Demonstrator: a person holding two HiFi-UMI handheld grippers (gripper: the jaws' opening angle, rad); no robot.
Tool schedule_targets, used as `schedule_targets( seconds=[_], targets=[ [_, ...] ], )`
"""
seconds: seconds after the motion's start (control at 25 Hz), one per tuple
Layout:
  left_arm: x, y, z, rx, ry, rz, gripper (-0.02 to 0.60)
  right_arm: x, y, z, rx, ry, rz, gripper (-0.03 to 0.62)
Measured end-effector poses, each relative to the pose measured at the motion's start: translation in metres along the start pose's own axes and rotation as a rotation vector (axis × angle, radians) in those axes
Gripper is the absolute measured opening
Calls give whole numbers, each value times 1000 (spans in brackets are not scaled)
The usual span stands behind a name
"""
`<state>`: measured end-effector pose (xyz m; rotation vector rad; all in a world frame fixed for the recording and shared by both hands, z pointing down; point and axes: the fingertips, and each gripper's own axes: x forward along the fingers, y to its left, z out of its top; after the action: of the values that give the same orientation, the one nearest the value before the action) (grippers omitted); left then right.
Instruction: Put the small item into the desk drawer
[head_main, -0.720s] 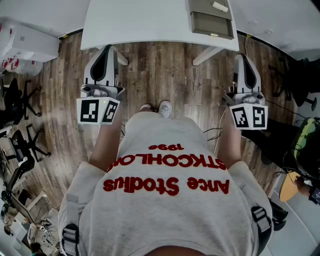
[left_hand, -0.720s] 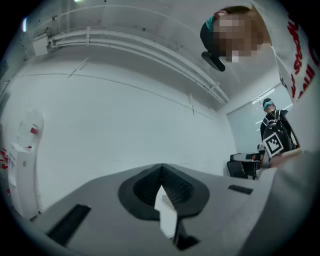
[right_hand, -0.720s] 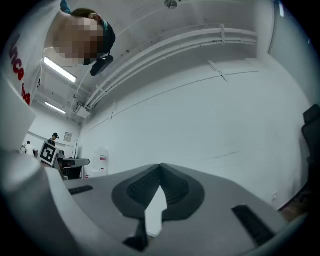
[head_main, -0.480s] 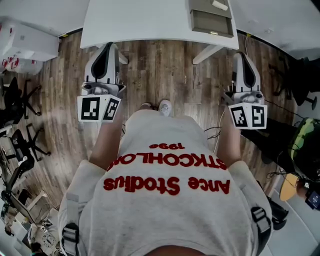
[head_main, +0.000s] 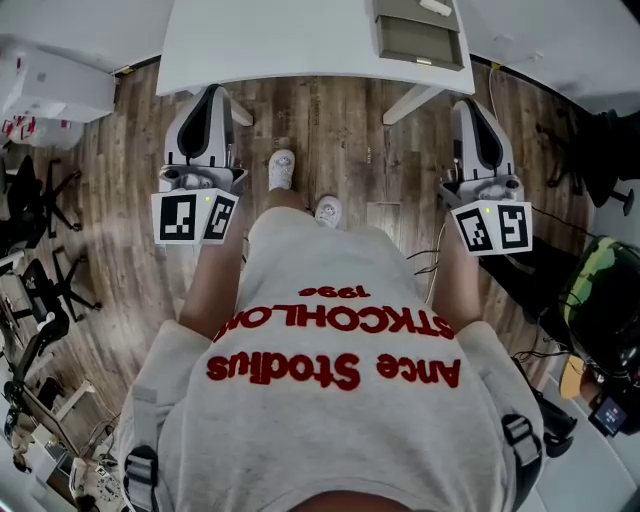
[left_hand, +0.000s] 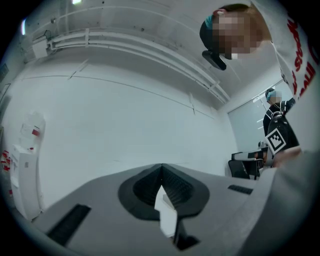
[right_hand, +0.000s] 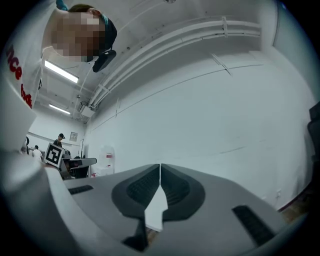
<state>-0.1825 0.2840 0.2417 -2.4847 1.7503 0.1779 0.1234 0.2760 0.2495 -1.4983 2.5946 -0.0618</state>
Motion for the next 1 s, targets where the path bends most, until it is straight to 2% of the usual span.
schedule_targets(
  seconds=[0.48,1.0],
  targets=[
    [26,24,-12,-35,4,-16,6,28,1,-5,8,6,-5,8],
    [124,70,-25,-66,-8,-69,6,113,-23,-2,-17,47,-22,9]
  ],
)
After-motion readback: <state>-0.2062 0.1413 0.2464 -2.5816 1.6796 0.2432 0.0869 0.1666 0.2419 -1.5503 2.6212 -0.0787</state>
